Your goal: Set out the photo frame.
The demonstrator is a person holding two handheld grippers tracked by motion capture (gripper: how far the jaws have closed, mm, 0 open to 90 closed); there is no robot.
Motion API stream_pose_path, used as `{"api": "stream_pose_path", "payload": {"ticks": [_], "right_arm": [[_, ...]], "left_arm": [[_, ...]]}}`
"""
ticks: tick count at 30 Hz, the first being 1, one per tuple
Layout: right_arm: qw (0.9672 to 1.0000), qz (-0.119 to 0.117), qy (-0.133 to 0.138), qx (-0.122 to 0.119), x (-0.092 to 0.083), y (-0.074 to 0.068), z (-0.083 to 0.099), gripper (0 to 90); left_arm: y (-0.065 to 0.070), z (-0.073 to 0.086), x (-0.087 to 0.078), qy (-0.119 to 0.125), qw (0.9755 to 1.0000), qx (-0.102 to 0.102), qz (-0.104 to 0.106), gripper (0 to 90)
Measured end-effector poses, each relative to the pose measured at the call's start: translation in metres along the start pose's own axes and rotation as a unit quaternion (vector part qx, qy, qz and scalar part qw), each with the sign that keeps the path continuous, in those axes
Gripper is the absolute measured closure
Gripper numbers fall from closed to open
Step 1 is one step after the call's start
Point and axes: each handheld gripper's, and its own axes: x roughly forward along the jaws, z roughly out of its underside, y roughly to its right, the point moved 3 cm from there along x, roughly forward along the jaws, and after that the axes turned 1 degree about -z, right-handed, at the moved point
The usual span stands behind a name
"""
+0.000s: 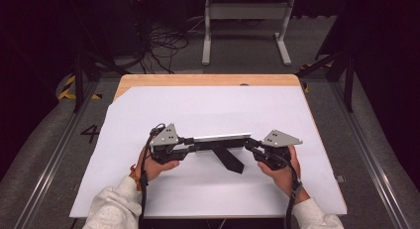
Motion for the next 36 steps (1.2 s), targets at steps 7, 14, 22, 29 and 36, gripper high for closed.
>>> {"api": "stream_pose_path", "payload": {"ticks": [7,14,22,29,36], "right_arm": [[0.9999,0.004,-0.007,0.007,0.015,0.000,-0.005,79.4],[0.9996,0.021,-0.016,0.005,0.024,0.000,-0.011,79.6],[0.9998,0.008,-0.019,-0.005,0.013,-0.005,-0.012,90.0],[0.9995,-0.001,-0.023,-0.023,0.013,-0.015,-0.015,90.0],[0.9996,0.008,-0.012,-0.026,0.022,-0.016,-0.021,90.0]], "left_arm": [[0.008,0.002,-0.009,-0.007,0.9999,0.011,-0.004,74.6],[0.014,0.002,-0.009,-0.014,0.9995,0.019,-0.020,76.4],[0.018,0.004,-0.007,-0.018,0.9987,0.023,-0.042,78.7],[0.017,0.005,-0.006,-0.018,0.9988,0.017,-0.043,81.8],[0.018,0.005,-0.005,-0.020,0.9988,0.021,-0.040,82.5]]}}
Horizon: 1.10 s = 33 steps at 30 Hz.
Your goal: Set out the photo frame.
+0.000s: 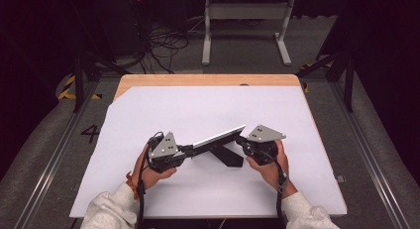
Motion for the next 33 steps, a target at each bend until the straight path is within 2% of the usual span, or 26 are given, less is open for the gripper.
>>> {"api": "stream_pose_path", "payload": {"ticks": [5,10,12,16,18,23,26,28,31,33], "right_arm": [[0.9999,0.006,0.010,0.002,0.005,0.003,-0.001,90.0],[0.9999,0.006,0.013,0.002,0.009,0.003,-0.002,90.0],[0.9999,0.009,0.013,-0.001,0.011,0.003,-0.003,90.0],[0.9999,0.007,0.016,-0.002,0.015,0.002,-0.004,90.0],[0.9996,-0.004,0.026,0.006,0.016,-0.001,-0.005,90.0],[0.9993,-0.005,0.036,-0.010,0.012,-0.009,-0.009,90.0],[0.9991,-0.009,0.040,-0.005,0.011,-0.009,-0.008,90.0],[0.9991,-0.012,0.040,0.005,0.010,-0.007,-0.004,90.0],[0.9991,-0.009,0.040,0.011,0.007,-0.003,-0.002,90.0],[0.9990,-0.007,0.043,0.010,0.004,-0.001,-0.004,90.0]], "left_arm": [[0.007,-0.003,0.002,-0.005,1.0000,0.004,-0.002,82.6],[0.013,-0.006,0.003,-0.011,0.9998,0.015,0.009,82.0],[0.014,-0.006,0.003,-0.009,0.9998,0.007,0.017,81.4],[0.016,-0.007,0.005,-0.007,0.9997,0.006,0.020,80.3],[0.017,-0.007,0.005,-0.007,0.9997,0.004,0.023,79.7],[0.018,-0.008,0.006,-0.006,0.9997,0.004,0.022,79.1],[0.020,-0.009,0.003,-0.011,0.9997,0.018,0.012,79.4],[0.021,-0.013,-0.003,-0.002,0.9996,0.025,0.011,78.8],[0.021,-0.019,-0.012,0.012,0.9995,0.028,0.010,78.6],[0.021,-0.019,-0.013,0.010,0.9995,0.028,0.010,78.7]]}}
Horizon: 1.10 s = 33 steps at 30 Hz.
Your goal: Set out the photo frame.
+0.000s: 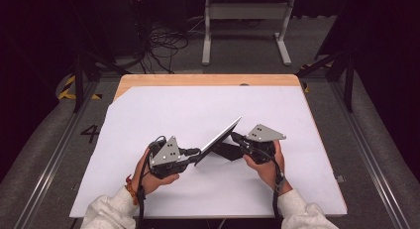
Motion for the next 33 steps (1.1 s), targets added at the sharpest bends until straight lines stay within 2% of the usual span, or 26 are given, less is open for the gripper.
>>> {"api": "stream_pose_path", "payload": {"ticks": [2,4,6,8,11,14,16,22,33], "right_arm": [[1.0000,0.004,0.002,-0.001,-0.002,0.000,-0.001,90.0],[1.0000,0.004,0.005,-0.003,-0.003,0.000,-0.003,90.0],[0.9999,-0.004,0.013,0.001,-0.004,-0.003,-0.005,90.0],[0.9998,-0.006,0.018,-0.009,-0.005,-0.008,-0.007,90.0],[0.9995,-0.018,0.022,-0.014,-0.004,-0.016,-0.011,90.0],[0.9993,-0.018,0.023,-0.023,-0.003,-0.022,-0.013,90.0],[0.9993,-0.014,0.023,-0.024,-0.003,-0.022,-0.013,90.0],[0.9992,-0.023,0.022,-0.024,-0.002,-0.025,-0.013,90.0],[0.9988,-0.028,0.027,-0.030,-0.002,-0.031,-0.015,90.0]], "left_arm": [[0.000,0.001,0.002,0.002,1.0000,-0.002,0.007,79.9],[0.000,0.003,0.004,0.000,1.0000,0.005,0.007,81.8],[-0.001,0.004,0.006,0.002,0.9999,0.004,0.011,81.8],[-0.001,0.005,0.006,0.007,0.9999,-0.001,0.016,81.8],[0.001,0.004,0.006,0.008,0.9997,0.002,0.022,81.6],[0.005,0.002,0.008,0.008,0.9997,0.007,0.021,81.0],[0.007,0.002,0.009,0.009,0.9996,0.004,0.025,80.7],[0.012,0.000,0.013,0.014,0.9994,-0.002,0.032,79.6],[0.024,-0.008,0.022,0.017,0.9992,0.011,0.036,79.9]]}}
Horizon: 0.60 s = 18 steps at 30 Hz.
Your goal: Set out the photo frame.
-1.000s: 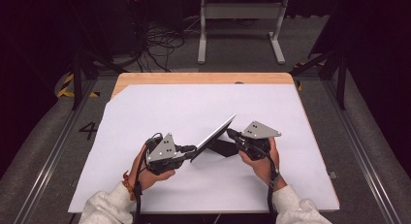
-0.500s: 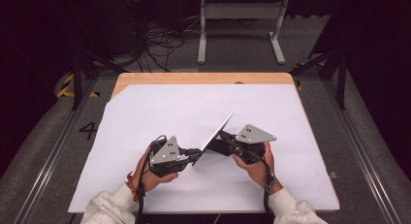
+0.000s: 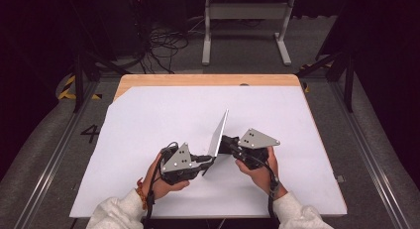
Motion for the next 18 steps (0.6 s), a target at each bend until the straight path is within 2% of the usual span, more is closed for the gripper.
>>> {"api": "stream_pose_path", "payload": {"ticks": [4,10,18], "right_arm": [[1.0000,-0.002,0.000,-0.002,0.0009,-0.0021,-0.0001,90.0],[0.9999,-0.009,-0.005,-0.002,0.0034,-0.0024,0.0031,90.0],[0.9999,-0.006,-0.006,-0.007,0.0024,-0.0029,0.0034,90.0]], "left_arm": [[0.0010,-0.0025,0.0040,-0.001,1.0000,0.003,-0.008,80.6],[0.0016,-0.0035,0.0069,0.000,1.0000,0.002,-0.008,80.9],[0.0027,-0.0040,0.0098,0.001,0.9999,0.006,-0.008,80.9]]}}
